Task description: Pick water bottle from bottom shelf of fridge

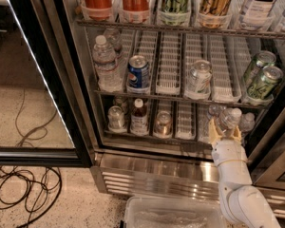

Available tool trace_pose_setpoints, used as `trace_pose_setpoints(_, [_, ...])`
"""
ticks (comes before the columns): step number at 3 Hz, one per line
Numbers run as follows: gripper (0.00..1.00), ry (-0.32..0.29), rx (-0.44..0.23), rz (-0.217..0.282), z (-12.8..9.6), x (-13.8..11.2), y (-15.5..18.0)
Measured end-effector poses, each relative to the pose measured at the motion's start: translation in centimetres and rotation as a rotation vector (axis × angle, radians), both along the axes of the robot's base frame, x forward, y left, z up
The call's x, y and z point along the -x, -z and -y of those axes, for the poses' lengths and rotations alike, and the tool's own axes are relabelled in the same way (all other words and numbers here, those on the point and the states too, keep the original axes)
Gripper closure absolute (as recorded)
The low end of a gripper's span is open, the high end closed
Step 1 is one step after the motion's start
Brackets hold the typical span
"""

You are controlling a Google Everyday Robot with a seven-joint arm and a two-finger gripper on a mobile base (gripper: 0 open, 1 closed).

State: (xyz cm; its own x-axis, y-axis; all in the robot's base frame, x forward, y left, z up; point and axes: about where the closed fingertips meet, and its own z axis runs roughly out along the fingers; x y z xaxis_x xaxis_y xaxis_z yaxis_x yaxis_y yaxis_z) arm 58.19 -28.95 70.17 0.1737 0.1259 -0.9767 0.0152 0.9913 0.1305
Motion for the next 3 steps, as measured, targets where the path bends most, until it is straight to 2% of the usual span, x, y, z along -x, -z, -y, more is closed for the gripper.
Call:
trace_pose_setpoints(1, [1.0, -0.077, -0.037, -0.039, -0.5, 2.0, 0.0])
trace_pose_setpoints(2, [1.0, -0.18, -0.049, -0.123, 0.1, 3.3, 0.1])
trace_pose_setpoints(3, [1.0, -0.313, 0.017, -0.209, -1.4, 4.5, -0.2])
